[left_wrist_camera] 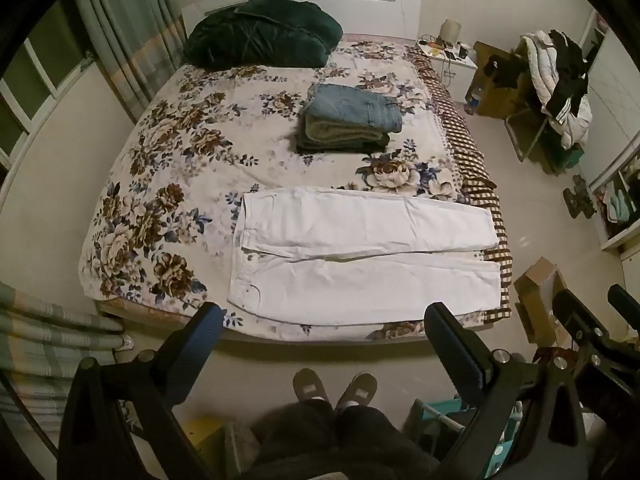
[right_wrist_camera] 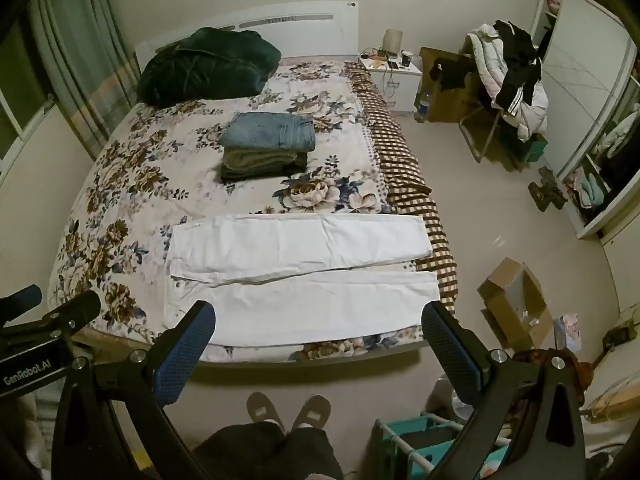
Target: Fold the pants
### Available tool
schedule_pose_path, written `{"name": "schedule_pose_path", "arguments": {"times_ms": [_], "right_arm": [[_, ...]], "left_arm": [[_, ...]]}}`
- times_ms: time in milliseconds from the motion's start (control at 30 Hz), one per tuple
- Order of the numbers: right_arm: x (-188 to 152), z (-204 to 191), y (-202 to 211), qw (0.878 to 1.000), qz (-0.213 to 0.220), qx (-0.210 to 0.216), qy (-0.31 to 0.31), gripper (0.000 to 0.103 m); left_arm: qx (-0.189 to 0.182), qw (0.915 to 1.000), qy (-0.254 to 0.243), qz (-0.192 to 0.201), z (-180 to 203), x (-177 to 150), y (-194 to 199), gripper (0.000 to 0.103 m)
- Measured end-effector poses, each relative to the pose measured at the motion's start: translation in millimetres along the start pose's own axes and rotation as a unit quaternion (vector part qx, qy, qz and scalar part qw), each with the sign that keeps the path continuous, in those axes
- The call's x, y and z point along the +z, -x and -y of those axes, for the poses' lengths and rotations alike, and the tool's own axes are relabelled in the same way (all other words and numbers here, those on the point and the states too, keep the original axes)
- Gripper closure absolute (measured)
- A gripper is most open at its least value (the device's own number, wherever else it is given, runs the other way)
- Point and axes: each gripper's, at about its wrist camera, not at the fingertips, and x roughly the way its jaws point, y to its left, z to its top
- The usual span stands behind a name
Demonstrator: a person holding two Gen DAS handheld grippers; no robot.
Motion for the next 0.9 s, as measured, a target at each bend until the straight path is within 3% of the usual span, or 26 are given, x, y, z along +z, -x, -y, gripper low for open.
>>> {"name": "schedule_pose_path", "arguments": {"times_ms": [900], "right_arm": [[5.1, -4.3, 6.5, 1.0, -0.003, -0.006, 0.002, 0.0]], "left_arm": [[0.003, 1.0, 0.0, -0.003, -1.2, 10.4, 11.8, 0.0]]}}
